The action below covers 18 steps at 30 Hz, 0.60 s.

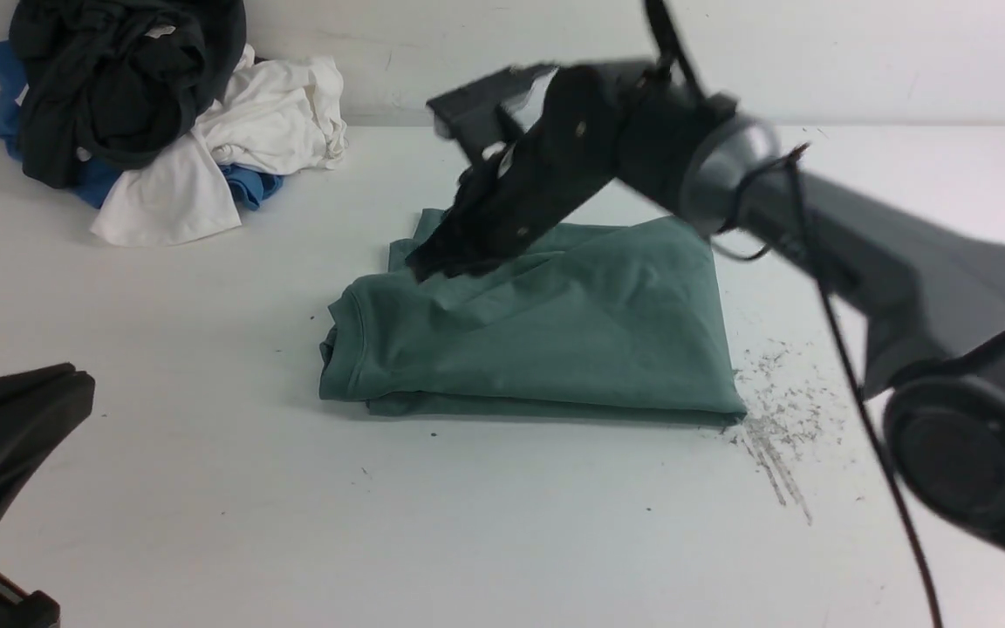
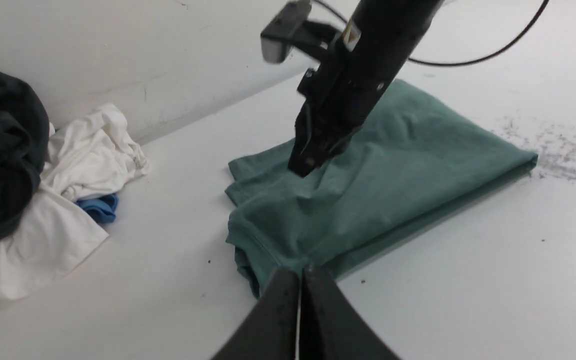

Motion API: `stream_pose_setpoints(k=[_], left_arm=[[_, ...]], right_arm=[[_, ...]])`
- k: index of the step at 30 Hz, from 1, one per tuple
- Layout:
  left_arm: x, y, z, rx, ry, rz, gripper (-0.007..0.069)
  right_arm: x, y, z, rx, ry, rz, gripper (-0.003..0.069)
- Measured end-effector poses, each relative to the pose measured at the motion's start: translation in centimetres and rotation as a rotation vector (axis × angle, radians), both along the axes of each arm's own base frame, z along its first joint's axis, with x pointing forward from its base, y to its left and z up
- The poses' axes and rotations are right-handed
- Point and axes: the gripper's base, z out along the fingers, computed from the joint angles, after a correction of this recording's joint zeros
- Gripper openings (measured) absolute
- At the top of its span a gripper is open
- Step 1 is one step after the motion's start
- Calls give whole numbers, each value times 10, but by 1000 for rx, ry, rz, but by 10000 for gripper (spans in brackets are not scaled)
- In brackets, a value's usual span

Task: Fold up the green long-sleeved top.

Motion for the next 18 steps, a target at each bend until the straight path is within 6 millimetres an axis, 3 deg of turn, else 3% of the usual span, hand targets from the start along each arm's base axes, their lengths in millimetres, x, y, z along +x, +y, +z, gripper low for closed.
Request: stream_pose_setpoints(k=[4,8,10,13,14,15,16,18], left_arm=[[2,1,-12,40,11,-3,-7],[2,1,-11,36,-2,3,-7],[2,1,-11,37,-7,5,-7],[2,2,-10,33,-14,14,-7],[2,2,-10,33,-14,14,-7],[2,2,-10,32,-14,14,-7],[2,2,-10,32,-14,14,-7],[2,2,-10,32,-15,13,-7]], right_arm=[[1,14,-48,-19,12,31,-11],[-1,5,-27,-70,7,76,-11],[-6,-8,5,-123,-7,114,-11],[-23,-36,79,-219,-81,180,-11],[-33,-53,118,-221,-131,178,-11],[-36,-61,131,-222,-142,172,-11],[-52,-83,177,-191,-213,144,-11],[-77,-119,237,-136,-320,80,-11]])
